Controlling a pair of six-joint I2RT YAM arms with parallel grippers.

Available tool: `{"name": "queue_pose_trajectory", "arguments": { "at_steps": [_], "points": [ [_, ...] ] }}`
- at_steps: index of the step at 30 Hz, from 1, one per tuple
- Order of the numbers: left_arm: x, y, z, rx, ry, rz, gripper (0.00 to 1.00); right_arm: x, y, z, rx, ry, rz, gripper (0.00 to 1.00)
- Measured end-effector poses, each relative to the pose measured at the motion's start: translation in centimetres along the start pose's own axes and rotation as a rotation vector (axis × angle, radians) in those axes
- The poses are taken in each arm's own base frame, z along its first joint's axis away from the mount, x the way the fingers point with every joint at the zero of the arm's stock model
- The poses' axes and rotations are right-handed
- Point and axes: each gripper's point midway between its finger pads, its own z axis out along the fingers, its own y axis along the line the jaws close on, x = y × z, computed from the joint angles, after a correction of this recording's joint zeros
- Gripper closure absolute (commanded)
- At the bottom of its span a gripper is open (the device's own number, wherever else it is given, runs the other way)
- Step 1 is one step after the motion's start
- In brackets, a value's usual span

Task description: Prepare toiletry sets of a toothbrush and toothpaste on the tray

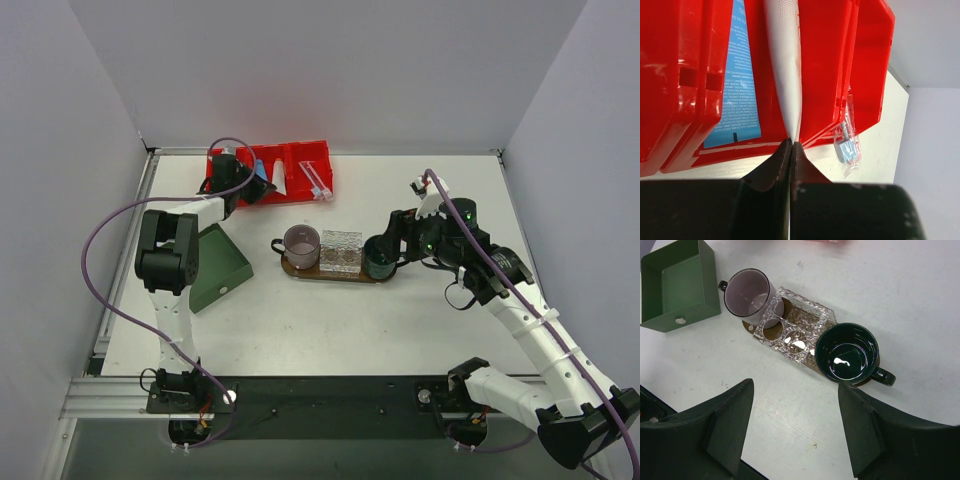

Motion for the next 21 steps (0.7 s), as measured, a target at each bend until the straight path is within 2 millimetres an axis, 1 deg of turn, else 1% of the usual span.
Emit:
{"name": "queue_pose_trajectory", "arguments": {
  "at_steps": [5,7,9,12,16,19,21],
  "points": [
    [0.0,-0.7,-0.3,0.024,0.009,0.026,1.0,0.1,-0.1,0.0,0.005,0.004,-0.004,0.37],
    [-0.1,-1.5,-0.8,0.04,0.01,0.038,1.0,0.1,-0.2,0.0,0.008,0.005,-0.006,0.37],
    [-0.6,-2.8,-1.7,0.064,0.001,0.056,1.0,0.2,-0.3,0.0,0.015,0.008,-0.006,0.37],
    [-1.4,-5.2,-3.6,0.103,-0.016,0.087,1.0,0.4,-0.4,-0.1,0.024,0.014,-0.009,0.37],
    [-2.8,-8.9,-6.6,0.164,-0.055,0.129,1.0,0.8,-0.3,-0.2,0.034,0.029,-0.024,0.37],
    [-3.4,-10.8,-8.6,0.196,-0.077,0.158,1.0,0.7,0.3,-0.4,0.035,0.033,-0.048,0.37],
    [-3.5,-11.7,-10.1,0.213,-0.086,0.17,1.0,0.1,0.9,-0.6,0.037,0.023,-0.08,0.37]
  ]
}}
